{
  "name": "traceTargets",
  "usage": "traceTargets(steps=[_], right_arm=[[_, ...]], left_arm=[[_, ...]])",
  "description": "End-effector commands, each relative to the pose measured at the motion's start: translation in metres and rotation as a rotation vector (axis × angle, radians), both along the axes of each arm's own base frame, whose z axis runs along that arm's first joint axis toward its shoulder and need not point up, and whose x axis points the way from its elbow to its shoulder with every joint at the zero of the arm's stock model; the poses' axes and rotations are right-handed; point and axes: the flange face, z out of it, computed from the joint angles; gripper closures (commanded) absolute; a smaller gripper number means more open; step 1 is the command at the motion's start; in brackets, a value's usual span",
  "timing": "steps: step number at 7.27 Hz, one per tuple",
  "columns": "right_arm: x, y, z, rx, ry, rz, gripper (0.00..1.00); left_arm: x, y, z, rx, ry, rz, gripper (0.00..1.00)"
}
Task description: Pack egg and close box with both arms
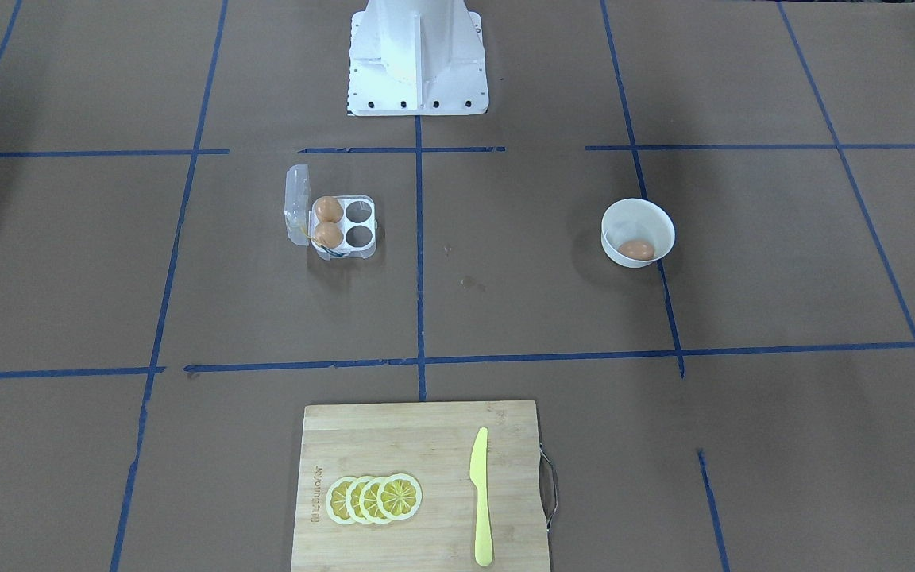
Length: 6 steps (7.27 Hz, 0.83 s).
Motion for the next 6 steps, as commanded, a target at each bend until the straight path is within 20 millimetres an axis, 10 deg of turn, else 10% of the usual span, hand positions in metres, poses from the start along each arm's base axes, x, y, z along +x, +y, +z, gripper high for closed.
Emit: traceTargets(steps=[1, 6], right_arm=[[0.000, -0.001, -0.002, 0.003, -0.002, 0.002, 0.00], [-0.025, -0.024, -0.024, 0.045, -0.005, -0.042, 0.00]], left_arm=[[0.000, 0.000, 0.000, 0.004, -0.003, 0.002, 0.00], [0.002, -0.009, -0.008, 0.164, 0.003, 0.004, 0.00]])
